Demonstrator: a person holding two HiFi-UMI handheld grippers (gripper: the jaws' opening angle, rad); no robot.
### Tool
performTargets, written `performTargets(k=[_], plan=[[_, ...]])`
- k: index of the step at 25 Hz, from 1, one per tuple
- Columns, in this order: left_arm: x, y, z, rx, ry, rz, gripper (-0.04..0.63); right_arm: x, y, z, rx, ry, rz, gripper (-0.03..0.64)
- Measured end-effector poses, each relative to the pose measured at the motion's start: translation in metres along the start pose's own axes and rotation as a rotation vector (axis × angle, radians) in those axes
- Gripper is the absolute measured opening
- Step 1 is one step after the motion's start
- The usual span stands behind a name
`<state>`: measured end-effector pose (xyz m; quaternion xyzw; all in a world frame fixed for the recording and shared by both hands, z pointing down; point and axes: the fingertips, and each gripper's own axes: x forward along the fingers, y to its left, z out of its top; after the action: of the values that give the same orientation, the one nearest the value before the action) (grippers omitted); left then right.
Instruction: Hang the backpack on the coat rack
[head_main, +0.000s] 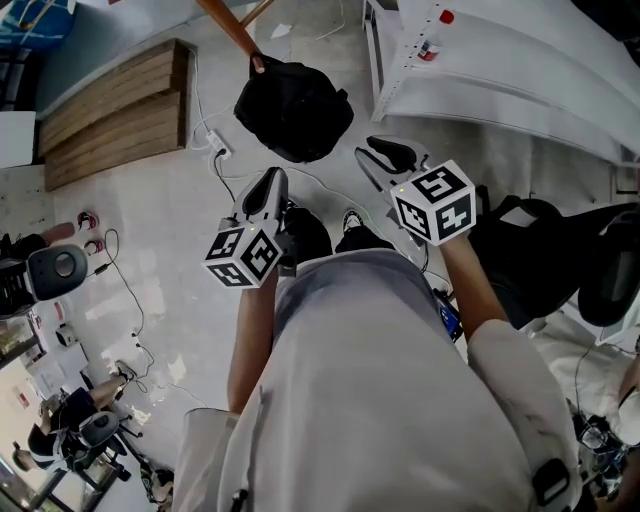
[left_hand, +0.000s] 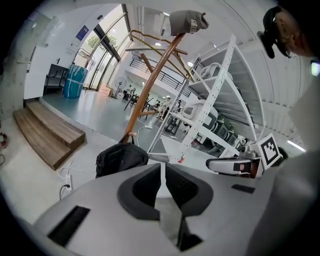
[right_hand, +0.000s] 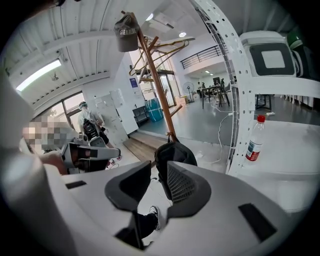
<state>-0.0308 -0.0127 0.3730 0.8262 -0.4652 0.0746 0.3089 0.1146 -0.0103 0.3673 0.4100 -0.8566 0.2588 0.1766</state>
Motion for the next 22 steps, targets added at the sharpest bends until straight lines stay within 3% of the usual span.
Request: performTargets(k=[8, 17, 22], plan=[[-0.016, -0.009, -0.001, 0.062, -0.021, 0.006, 0.034, -0.018, 0.018, 0.013, -0.019, -0.033, 0.015, 0.086], [-0.037, -0.014, 0.024, 0.068, -0.116, 0.007, 0.025, -0.03, 0.042, 0.021, -0.016, -0.071, 0.015, 0.043], [-0.052, -0.022, 0.032, 0.127, -0.131, 0.021, 0.018, -0.04, 0.052, 0.035, -0.028, -0.111, 0.011, 0.028]])
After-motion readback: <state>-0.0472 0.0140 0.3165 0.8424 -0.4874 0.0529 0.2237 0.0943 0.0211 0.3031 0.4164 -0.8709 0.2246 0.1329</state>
